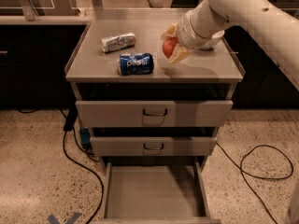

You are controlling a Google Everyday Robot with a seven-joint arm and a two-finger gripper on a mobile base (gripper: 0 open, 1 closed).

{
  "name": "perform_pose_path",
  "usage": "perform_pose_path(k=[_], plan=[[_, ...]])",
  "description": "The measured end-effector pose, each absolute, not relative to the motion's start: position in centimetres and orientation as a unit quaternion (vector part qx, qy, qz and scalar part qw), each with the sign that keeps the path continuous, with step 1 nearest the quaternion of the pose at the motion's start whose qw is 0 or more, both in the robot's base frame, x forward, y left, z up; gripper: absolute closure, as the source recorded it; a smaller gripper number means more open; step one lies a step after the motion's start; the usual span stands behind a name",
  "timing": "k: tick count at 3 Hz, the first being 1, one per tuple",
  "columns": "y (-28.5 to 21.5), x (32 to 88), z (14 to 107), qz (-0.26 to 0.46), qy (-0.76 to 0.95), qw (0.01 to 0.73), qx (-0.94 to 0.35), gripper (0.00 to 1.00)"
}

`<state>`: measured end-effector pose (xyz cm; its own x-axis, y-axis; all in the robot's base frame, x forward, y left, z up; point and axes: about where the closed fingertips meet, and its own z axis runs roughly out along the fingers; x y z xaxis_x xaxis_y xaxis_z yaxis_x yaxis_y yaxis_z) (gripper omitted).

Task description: Pick apple from bottom drawer and place on counter

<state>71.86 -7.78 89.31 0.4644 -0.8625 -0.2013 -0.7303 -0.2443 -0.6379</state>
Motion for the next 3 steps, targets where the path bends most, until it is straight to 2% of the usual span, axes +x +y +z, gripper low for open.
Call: perform_pose_path(k=[3], plan=[[-9.9,71.7,84.3,-0.052,0.546,0.335,-0.766,1.00]])
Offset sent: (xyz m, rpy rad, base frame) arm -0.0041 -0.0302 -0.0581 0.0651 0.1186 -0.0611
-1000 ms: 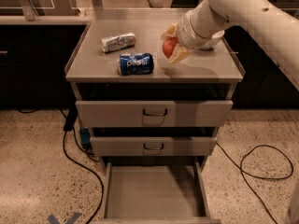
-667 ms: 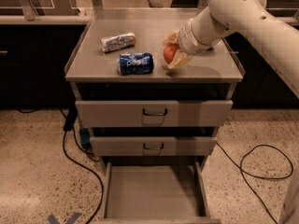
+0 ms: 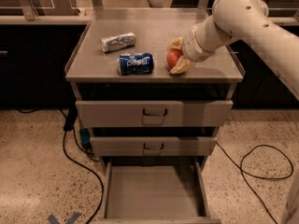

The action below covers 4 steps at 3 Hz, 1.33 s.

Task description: Pick apple from bottom drawer and place on counter

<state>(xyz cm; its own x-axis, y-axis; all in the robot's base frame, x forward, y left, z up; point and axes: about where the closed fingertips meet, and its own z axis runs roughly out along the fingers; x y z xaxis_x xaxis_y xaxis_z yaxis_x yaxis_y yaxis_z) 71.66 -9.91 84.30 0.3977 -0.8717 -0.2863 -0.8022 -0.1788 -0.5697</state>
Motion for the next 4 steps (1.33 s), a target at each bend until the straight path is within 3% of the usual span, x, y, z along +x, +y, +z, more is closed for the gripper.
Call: perform_pose_path(k=[1,3,4], plan=[[-9.91,71.66,84.30,-0.052,0.546,0.335,-0.766,0.82],[-9.91,71.66,84.29,-0.052,0.546,0.335,-0.766,0.34],[-9.90,71.66,84.29,-0.052,0.546,0.335,-0.766,0.05]])
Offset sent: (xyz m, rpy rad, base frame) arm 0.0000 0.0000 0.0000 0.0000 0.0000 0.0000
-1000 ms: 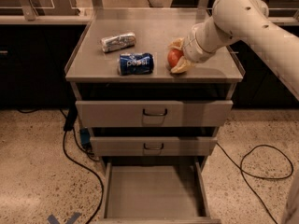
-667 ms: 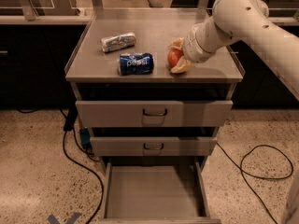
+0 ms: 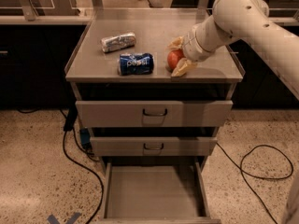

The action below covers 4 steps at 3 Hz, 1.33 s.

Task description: Pick apple from bottom drawer and place on counter

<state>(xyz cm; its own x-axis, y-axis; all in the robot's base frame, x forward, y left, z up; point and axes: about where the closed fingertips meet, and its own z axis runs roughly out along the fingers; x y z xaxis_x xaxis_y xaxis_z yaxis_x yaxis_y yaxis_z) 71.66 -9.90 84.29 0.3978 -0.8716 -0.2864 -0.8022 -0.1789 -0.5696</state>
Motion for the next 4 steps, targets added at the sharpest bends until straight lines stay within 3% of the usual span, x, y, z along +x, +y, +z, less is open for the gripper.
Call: perform_pose_path(k=[1,3,4], plan=[[-9.9,71.7,84.3,-0.052,0.546,0.335,-0.766,0.00],[-9.4,70.6,87.8,-0.072,0.545,0.323,-0.770,0.00],[-9.9,68.8,92.7,-0.082,0.543,0.361,-0.753,0.00]])
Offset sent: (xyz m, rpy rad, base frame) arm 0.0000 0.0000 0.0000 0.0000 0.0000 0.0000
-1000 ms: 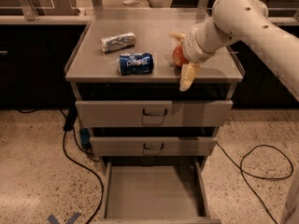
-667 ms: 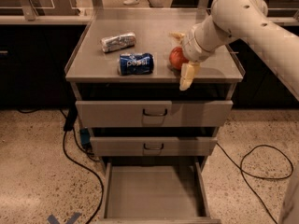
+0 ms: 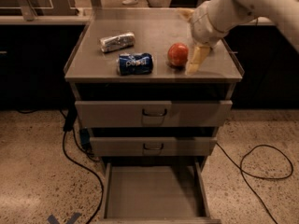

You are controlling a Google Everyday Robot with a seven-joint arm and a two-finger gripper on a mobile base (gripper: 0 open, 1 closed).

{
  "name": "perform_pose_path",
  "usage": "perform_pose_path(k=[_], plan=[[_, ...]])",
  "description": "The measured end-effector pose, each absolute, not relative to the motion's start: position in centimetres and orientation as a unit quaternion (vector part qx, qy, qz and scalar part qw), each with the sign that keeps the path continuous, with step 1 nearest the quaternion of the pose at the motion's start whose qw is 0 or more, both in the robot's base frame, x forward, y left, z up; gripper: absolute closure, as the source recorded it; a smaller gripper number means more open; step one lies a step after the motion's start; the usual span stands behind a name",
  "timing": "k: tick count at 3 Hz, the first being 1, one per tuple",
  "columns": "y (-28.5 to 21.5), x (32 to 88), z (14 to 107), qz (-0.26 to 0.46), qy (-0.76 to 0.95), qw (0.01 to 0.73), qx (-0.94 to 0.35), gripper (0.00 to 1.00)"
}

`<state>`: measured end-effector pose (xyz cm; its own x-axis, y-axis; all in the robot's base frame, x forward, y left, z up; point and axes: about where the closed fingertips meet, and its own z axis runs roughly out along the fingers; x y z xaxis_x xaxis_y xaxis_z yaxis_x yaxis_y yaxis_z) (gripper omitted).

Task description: Pick apple from bottom drawer and place on counter

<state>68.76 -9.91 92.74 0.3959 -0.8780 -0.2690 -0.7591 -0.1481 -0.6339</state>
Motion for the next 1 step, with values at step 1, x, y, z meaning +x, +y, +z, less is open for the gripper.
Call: perform_pose_path(k=[1], plan=[[-11.33,66.50,97.01,-0.096,0.548,0.400,-0.728,0.00]])
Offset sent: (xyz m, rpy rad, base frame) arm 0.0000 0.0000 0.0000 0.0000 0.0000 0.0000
